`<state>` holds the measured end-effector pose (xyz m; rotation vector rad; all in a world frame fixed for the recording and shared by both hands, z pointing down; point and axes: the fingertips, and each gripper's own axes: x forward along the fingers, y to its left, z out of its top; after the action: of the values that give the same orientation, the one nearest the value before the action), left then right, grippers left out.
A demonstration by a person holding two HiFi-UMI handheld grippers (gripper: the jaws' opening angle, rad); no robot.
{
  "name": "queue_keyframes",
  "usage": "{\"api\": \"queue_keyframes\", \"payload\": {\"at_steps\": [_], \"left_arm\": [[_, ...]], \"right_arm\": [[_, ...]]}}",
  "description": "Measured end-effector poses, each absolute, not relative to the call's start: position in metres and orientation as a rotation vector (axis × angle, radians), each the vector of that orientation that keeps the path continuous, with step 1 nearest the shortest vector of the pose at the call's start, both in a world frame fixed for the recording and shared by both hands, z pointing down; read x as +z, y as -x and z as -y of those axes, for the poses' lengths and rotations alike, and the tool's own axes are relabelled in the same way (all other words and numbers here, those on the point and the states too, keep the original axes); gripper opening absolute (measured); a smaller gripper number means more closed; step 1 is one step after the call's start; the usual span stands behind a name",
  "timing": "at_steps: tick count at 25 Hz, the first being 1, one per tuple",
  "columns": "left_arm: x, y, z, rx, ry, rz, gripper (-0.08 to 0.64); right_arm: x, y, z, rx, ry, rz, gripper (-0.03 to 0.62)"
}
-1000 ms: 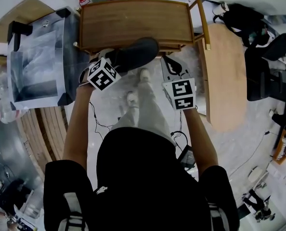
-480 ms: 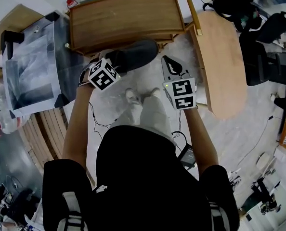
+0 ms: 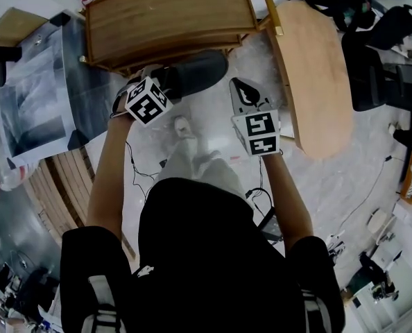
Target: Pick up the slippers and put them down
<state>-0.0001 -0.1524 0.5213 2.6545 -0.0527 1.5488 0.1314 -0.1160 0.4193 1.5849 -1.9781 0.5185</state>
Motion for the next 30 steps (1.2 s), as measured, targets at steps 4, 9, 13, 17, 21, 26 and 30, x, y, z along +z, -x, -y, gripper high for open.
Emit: {"api": "queue_keyframes", "payload": {"at_steps": [4,9,13,17,21,26,30], "left_arm": [[0.531,-0.003,0.142,1.558,-2.634,0.059,0.430],[0.548,0.004,0.134,1.577,-2.618,0.130,0.430],[0.568,0.014,0.128,1.569,-2.595,0.167,0.430],[0.600,0.029,0.124,1.569,-2.570,0.203,0.430],[0.635,0.037,0.127,1.559,-2.556,0.241,0.430],[0.697,0.047,0.137,1.533,-2.525,0.286,0.430],[0.717,0.044,0.147,1.487,-2.528,0.362,0.430]], "right_arm": [[0.432,-0.133,0.105,0.550,-1.549,1.987,0.000],[0.452,-0.123,0.094,0.581,-1.495,2.010,0.000],[0.474,-0.113,0.089,0.591,-1.449,2.024,0.000],[0.508,-0.101,0.090,0.597,-1.410,2.035,0.000],[0.542,-0.101,0.095,0.595,-1.400,2.045,0.000],[0.598,-0.096,0.101,0.587,-1.359,2.044,0.000],[0.622,-0.092,0.103,0.565,-1.347,2.055,0.000]]}}
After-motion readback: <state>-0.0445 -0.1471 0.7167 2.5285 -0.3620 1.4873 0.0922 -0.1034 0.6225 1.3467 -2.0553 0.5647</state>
